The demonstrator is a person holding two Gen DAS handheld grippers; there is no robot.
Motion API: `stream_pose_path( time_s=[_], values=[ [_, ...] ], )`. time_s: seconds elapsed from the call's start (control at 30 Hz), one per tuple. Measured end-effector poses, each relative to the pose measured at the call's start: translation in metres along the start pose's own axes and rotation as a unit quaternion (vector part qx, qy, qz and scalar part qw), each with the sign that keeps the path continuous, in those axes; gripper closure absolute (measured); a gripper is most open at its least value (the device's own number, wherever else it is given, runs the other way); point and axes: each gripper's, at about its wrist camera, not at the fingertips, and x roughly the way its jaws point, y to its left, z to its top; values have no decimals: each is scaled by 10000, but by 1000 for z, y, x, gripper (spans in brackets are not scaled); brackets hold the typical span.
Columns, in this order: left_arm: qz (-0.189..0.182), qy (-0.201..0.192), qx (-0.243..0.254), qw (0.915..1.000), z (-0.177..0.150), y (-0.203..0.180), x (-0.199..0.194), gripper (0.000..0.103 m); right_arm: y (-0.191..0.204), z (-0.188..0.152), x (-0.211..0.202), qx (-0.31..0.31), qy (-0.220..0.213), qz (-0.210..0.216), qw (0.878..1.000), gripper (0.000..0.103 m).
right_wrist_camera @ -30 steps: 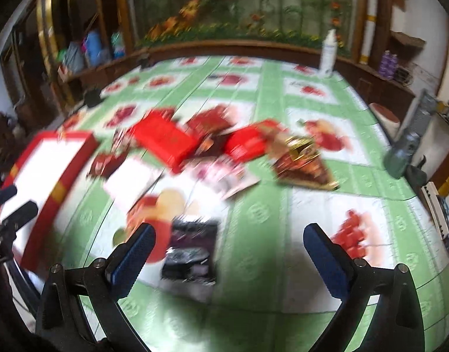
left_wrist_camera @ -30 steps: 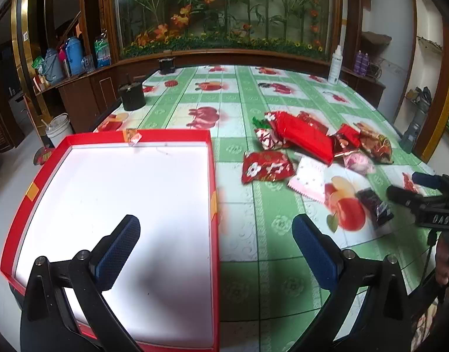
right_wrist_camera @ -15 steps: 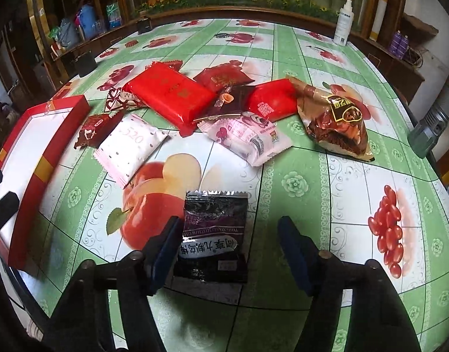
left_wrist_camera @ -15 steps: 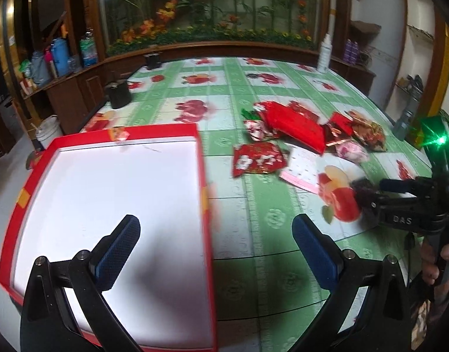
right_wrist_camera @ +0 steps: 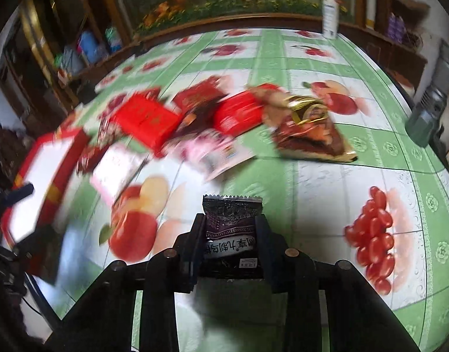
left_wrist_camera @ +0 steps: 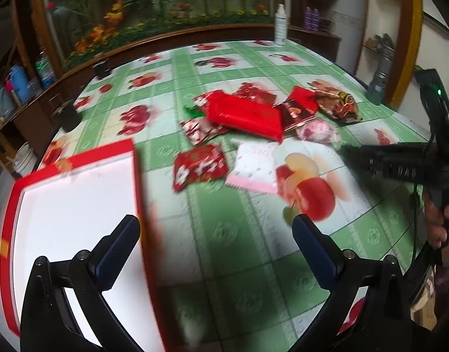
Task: Organize snacks
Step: 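Grasp the pink-and-white heart-print packet with the left gripper while the right holds the purple packet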
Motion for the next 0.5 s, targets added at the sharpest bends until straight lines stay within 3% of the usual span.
stream_pose_path(
  time_s=[0.13, 0.27, 0.4, 0.5],
  values=[
    [-160, 112, 201, 9996, 17, -6, 12, 0, -40, 4, -12, 670, -501, 1016, 9913, 69],
    [-545, 361, 438, 9969, 33, -19, 28, 5, -67, 6, -16, 1165, -822, 1625, 9764, 69],
    [-811, 566, 349, 9945, 47, -22, 47, 7, -72, 10, -18, 1284, -960, 1643, 9733, 69],
    [-1068, 833, 93, 9907, 51, -18, 64, 15, -76, 10, -17, 1373, -965, 1671, 9716, 69]
  ],
)
